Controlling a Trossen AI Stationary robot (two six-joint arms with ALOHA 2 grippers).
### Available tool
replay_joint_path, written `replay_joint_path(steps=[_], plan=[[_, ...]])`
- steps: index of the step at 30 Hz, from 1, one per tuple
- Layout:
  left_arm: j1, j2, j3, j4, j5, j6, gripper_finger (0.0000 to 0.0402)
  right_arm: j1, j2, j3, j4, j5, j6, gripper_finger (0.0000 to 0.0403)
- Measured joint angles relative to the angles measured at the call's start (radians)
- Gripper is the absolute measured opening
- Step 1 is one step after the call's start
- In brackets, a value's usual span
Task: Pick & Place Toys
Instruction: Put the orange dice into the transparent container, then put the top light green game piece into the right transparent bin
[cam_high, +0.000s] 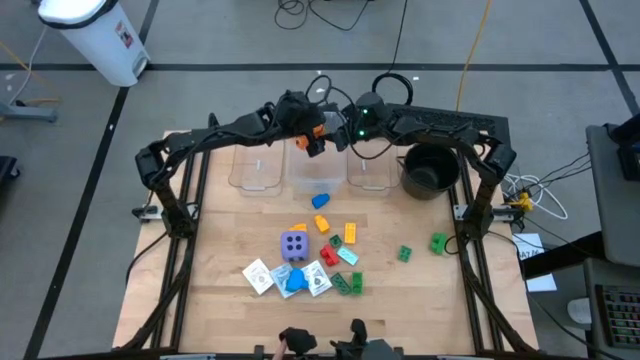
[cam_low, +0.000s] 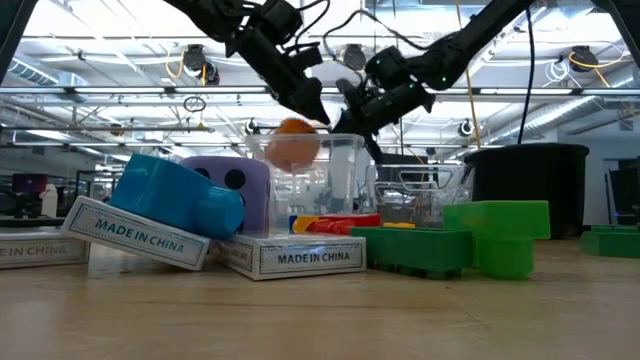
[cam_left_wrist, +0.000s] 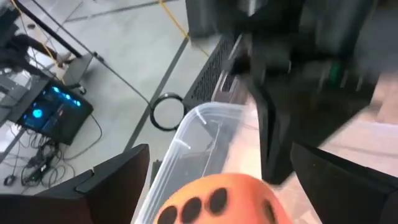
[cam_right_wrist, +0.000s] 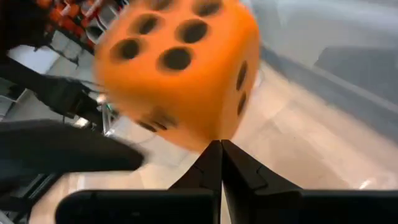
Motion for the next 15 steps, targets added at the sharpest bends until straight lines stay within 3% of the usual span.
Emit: replay_joint_path(steps=[15], plan=[[-0.001, -0.007, -0.001, -0.022, 0.000, -0.070, 0.0392, -0.019, -0.133, 0.002, 0.008, 0.022, -0.053, 0.0000]])
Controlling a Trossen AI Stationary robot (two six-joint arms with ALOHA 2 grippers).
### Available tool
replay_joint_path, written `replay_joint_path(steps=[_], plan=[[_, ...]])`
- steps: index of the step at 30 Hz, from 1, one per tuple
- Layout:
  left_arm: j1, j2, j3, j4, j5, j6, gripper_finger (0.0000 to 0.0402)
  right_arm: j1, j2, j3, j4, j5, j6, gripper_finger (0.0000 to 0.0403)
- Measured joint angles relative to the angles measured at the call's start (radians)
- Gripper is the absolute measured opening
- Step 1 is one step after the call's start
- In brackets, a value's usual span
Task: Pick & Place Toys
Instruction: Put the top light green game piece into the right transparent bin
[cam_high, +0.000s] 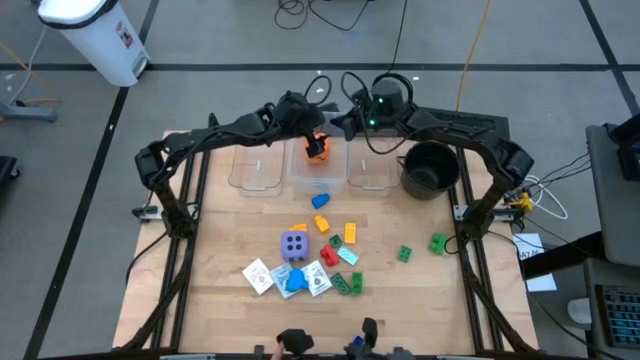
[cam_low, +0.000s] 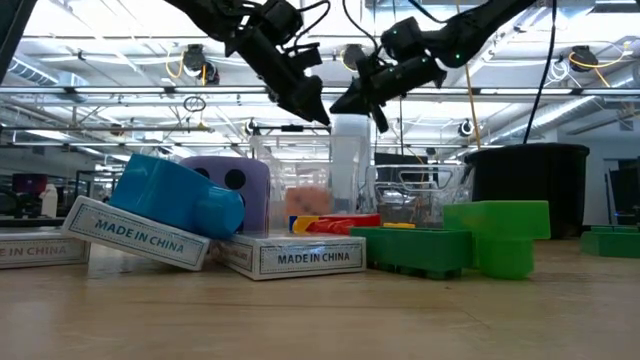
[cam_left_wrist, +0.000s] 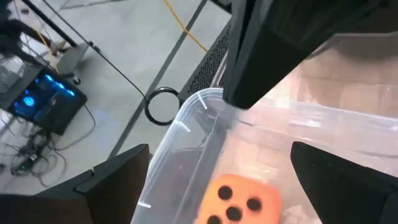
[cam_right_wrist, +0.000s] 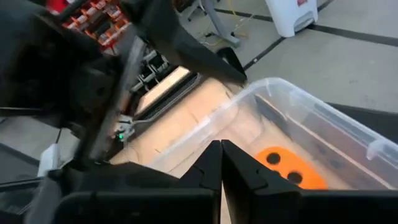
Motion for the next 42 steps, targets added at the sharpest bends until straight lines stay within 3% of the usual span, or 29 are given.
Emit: replay_joint_path(steps=[7, 12, 17, 24, 28, 32, 42], plan=[[0.017, -0.115, -0.001, -0.059, 0.076, -0.158, 0.0392, 0.000, -0.042, 0.000, -0.006, 0.000, -0.051, 0.0000], [0.068, -0.207, -0.001, -0.154, 0.277, -0.392, 0.0392, 0.010, -0.082, 0.000, -0.039, 0.059, -0.082, 0.0000], [0.077, -0.273, -0.001, -0.171, 0.425, -0.487, 0.0392, 0.055, -0.153, -0.032, -0.037, 0.158, -0.139, 0.0000], [-0.034, -0.319, -0.001, -0.164, 0.342, -0.506, 0.0384, 0.153, -0.311, -0.211, 0.019, 0.188, -0.122, 0.0000], [-0.113, -0.317, -0.002, -0.149, 0.323, -0.513, 0.0342, 0.225, -0.417, -0.328, 0.088, 0.200, -0.129, 0.0000], [-0.184, -0.318, -0.022, -0.115, 0.305, -0.512, 0.0286, 0.312, -0.505, -0.441, 0.184, 0.300, -0.084, 0.0000], [-0.332, -0.429, -0.299, 0.220, 0.313, -0.634, 0.0184, 0.597, -0.573, -0.591, 0.275, 0.507, 0.003, 0.0000]])
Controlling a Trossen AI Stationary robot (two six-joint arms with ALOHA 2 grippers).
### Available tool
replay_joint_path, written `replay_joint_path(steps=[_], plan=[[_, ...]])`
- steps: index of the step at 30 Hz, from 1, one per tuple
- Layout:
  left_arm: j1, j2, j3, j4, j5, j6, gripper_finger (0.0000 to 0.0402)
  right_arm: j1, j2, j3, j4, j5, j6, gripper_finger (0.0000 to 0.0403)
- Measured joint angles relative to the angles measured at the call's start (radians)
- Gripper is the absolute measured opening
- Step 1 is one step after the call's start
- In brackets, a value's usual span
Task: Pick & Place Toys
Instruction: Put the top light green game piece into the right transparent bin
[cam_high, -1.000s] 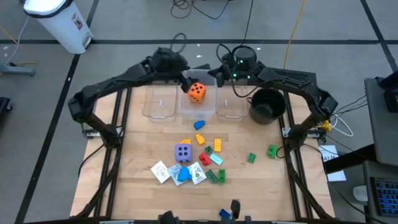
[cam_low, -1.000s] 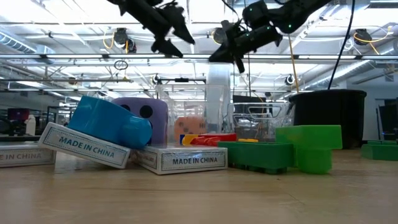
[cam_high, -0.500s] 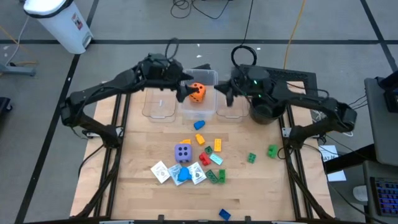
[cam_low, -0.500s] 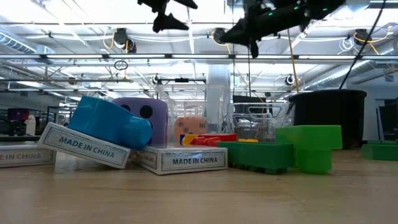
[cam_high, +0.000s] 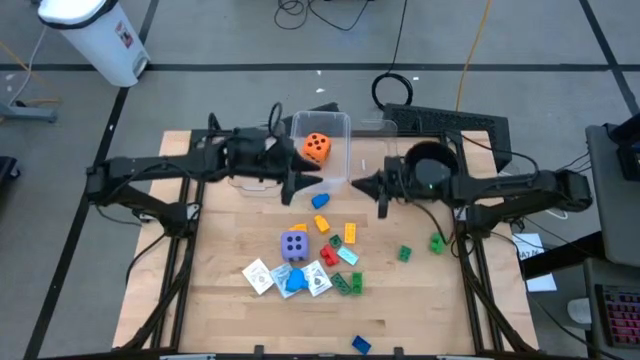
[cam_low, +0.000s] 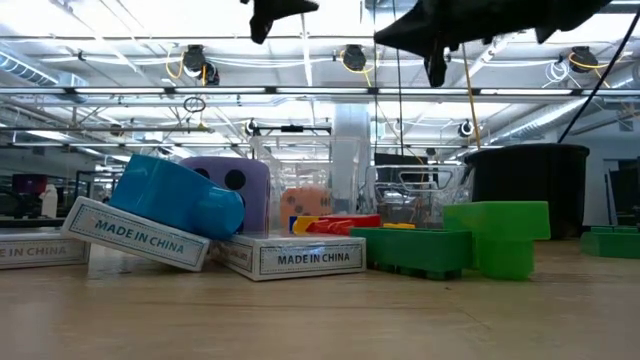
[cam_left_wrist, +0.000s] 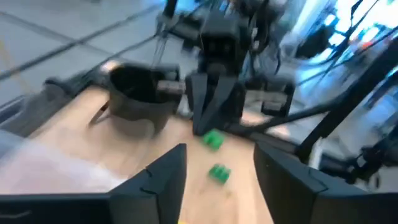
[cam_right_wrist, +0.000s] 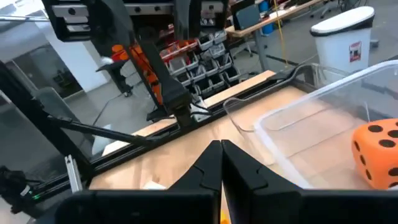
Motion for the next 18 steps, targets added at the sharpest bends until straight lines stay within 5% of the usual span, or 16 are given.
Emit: replay_joint_path(steps=[4, 9, 18], plan=[[-0.060, -0.070, -0.106, 0.135, -0.010, -0.054, 0.0163, 0.106, 0.000, 0.000, -0.011, 0.077, -0.028, 0.0000], [-0.169, -0.136, -0.203, 0.217, -0.169, -0.117, 0.0147, 0.205, -0.014, 0.013, -0.132, 0.098, -0.059, 0.0000], [-0.435, -0.139, -0.229, 0.277, -0.611, -0.164, 0.0145, 0.355, -0.012, 0.268, -0.919, 0.115, -0.025, 0.0000]])
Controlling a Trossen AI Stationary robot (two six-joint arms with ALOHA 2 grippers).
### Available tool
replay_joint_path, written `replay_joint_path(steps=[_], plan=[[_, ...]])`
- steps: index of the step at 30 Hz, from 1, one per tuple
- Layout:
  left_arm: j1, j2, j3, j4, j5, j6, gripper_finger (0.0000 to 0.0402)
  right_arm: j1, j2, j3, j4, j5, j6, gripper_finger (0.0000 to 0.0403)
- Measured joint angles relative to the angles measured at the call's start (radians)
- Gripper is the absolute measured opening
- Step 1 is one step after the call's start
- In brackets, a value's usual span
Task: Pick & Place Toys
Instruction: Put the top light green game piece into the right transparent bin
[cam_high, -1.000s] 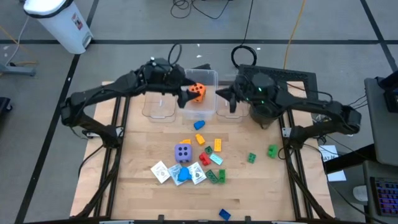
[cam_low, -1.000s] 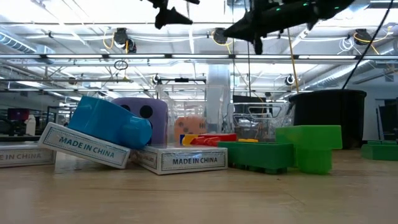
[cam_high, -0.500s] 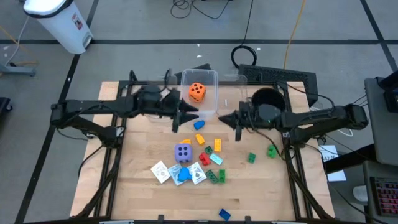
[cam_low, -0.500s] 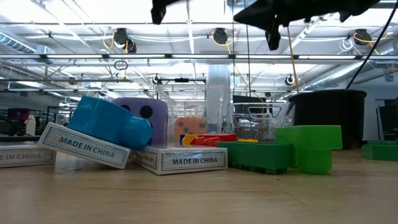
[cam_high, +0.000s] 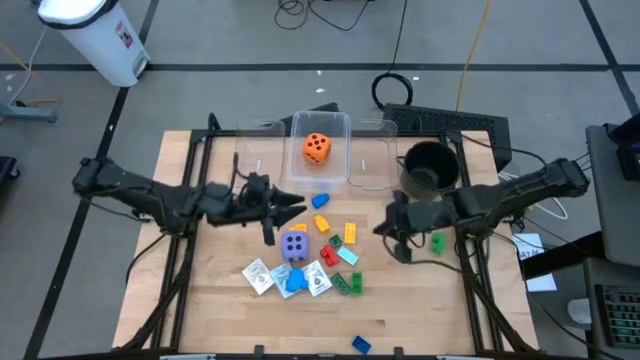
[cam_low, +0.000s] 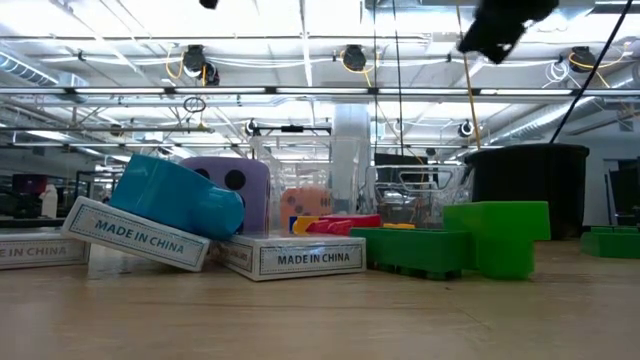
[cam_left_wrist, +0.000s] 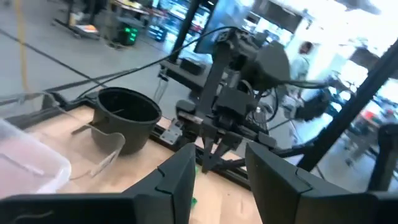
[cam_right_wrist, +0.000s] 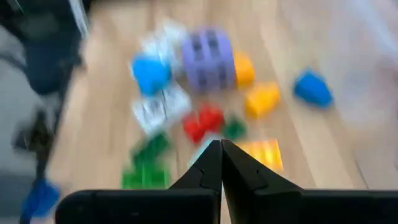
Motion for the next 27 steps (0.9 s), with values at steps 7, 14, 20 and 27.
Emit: replay_joint_path(steps=[7, 14, 20, 27], plan=[[-0.145, 0.064, 0.000, 0.105, -0.226, -0.100, 0.0145, 0.133, -0.010, 0.121, -0.326, 0.062, 0.310, 0.0000], [-0.249, 0.153, 0.000, 0.303, -0.341, -0.076, 0.0145, 0.221, -0.051, 0.025, -0.391, 0.047, 0.544, 0.0000], [-0.264, 0.176, 0.000, 0.317, -0.368, -0.062, 0.0145, 0.277, -0.103, -0.006, -0.493, -0.102, 0.746, 0.0000], [-0.237, 0.173, 0.000, 0.318, -0.368, 0.084, 0.0145, 0.345, -0.124, -0.007, -0.829, 0.041, 1.103, 0.0000]])
